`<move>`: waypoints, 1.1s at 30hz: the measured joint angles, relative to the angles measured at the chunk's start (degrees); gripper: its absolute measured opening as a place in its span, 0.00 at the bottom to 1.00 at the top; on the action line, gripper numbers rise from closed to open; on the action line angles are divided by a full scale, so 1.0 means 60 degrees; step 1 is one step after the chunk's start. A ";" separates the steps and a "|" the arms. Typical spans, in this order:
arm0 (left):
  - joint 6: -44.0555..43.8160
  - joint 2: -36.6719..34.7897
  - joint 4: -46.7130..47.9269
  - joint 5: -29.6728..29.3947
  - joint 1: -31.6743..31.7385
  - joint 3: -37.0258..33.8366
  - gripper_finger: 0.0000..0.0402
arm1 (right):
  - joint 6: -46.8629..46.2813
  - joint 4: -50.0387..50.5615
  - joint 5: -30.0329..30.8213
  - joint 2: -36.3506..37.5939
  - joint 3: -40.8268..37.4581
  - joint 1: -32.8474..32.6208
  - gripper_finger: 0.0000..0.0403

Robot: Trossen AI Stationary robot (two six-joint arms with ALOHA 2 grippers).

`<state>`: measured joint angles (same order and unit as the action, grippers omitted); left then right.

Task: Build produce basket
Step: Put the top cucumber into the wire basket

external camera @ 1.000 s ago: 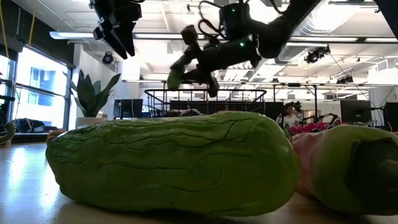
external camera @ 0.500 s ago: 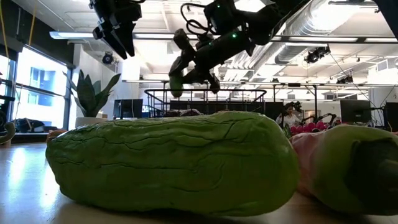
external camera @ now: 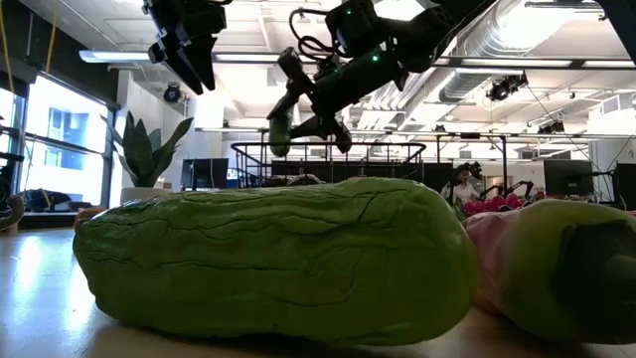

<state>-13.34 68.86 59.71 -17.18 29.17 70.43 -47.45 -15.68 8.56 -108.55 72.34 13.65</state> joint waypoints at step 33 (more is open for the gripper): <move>0.0062 0.0004 0.0010 0.0770 0.0000 0.0000 0.55 | -0.0769 0.0658 -0.1065 0.0282 -0.0015 0.0744 0.52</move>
<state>-12.97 68.88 59.77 -12.56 29.17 70.43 -52.06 -11.73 2.18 -106.86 72.25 18.12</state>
